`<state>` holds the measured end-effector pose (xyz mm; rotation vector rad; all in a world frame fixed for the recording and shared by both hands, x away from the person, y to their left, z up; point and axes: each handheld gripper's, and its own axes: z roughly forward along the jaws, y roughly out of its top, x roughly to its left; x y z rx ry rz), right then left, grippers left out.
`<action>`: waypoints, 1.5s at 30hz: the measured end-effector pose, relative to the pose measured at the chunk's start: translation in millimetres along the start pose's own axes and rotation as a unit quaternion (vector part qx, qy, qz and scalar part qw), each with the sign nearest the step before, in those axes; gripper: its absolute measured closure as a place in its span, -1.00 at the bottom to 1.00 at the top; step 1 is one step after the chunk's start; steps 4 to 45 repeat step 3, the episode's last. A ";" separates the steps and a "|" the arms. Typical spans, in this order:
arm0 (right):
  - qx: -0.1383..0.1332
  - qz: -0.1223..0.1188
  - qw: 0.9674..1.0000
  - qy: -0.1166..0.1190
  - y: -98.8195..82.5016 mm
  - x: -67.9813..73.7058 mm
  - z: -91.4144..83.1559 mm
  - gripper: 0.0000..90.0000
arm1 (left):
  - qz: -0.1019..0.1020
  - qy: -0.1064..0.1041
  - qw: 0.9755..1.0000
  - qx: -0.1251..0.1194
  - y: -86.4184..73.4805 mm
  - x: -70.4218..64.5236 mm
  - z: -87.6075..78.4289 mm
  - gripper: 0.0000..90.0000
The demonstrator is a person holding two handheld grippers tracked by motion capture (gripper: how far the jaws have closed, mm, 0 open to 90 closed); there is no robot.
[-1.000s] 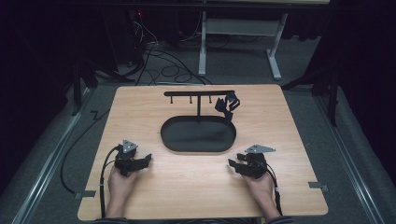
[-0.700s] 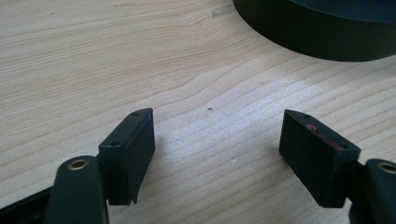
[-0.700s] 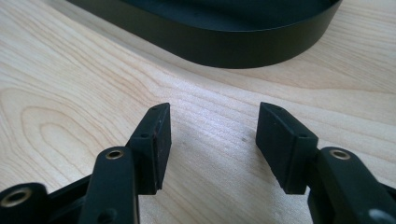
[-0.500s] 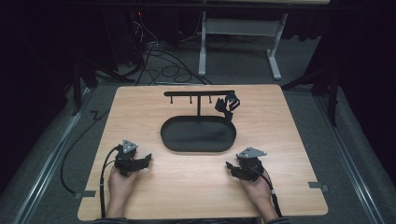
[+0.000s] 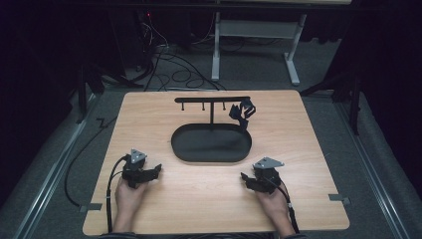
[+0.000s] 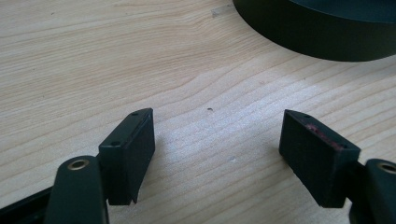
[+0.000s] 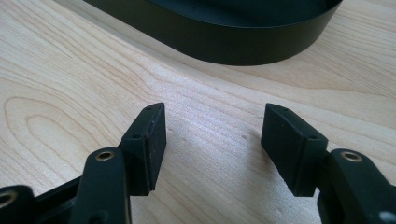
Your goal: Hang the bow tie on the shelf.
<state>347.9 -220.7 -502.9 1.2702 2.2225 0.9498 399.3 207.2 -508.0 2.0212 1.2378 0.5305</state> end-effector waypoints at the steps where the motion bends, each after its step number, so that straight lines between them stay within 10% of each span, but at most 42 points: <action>1: 0.000 0.000 1.000 0.000 0.0 0.0 0.0 -0.07 | 0.000 0.000 1.000 0.000 0.0 0.0 0.0 -0.39; 45: 0.000 0.000 1.000 0.000 0.0 0.0 0.0 -0.07 | 0.000 0.000 1.000 0.000 0.0 0.0 0.0 -0.39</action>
